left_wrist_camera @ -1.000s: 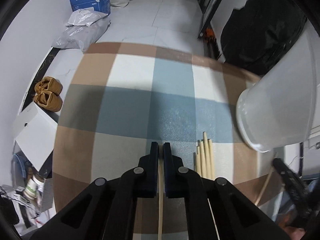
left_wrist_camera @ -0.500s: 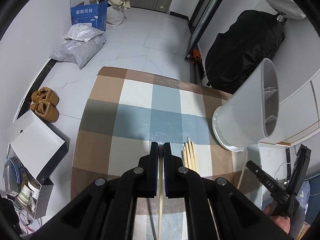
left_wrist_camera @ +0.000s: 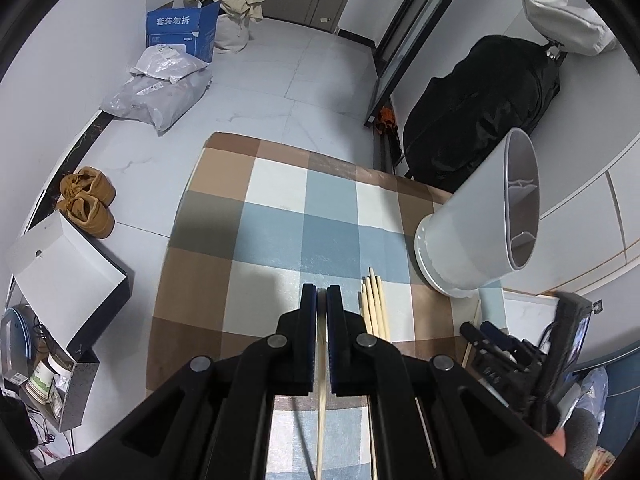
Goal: Organize utensils
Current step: 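Lift both held chopsticks up toward the white utensil holder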
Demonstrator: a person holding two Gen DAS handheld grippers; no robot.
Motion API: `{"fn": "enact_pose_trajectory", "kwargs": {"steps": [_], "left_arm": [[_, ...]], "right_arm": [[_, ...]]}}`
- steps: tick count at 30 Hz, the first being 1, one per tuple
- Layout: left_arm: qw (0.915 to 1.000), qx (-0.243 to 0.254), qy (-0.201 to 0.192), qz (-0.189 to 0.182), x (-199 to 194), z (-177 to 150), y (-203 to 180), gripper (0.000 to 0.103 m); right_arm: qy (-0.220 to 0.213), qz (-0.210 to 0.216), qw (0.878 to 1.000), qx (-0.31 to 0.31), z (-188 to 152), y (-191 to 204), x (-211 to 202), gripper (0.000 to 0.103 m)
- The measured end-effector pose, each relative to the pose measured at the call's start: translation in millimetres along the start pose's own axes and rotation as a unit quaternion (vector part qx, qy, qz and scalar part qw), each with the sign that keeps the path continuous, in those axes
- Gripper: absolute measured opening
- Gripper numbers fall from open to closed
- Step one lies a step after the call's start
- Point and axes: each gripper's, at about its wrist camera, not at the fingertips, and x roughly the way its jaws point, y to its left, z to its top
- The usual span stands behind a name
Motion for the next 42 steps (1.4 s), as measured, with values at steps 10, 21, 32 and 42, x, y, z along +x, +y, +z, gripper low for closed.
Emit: {"fn": "enact_pose_trajectory", "kwargs": {"steps": [10, 21, 32, 42], "left_arm": [[0.9996, -0.023, -0.007, -0.010, -6, 3, 12, 0.001], [0.9997, -0.017, -0.006, -0.015, -7, 1, 11, 0.001], [0.9995, -0.023, -0.009, -0.020, -7, 4, 12, 0.001], [0.9982, 0.017, -0.046, -0.034, -26, 1, -17, 0.001]], "right_arm": [[-0.016, 0.050, 0.997, -0.053, -30, 31, -13, 0.005], [0.029, 0.069, 0.984, -0.165, -18, 67, -7, 0.024], [0.011, 0.081, 0.982, -0.168, -4, 75, 1, 0.004], [-0.126, 0.174, 0.974, -0.080, 5, 32, -68, 0.004]]}}
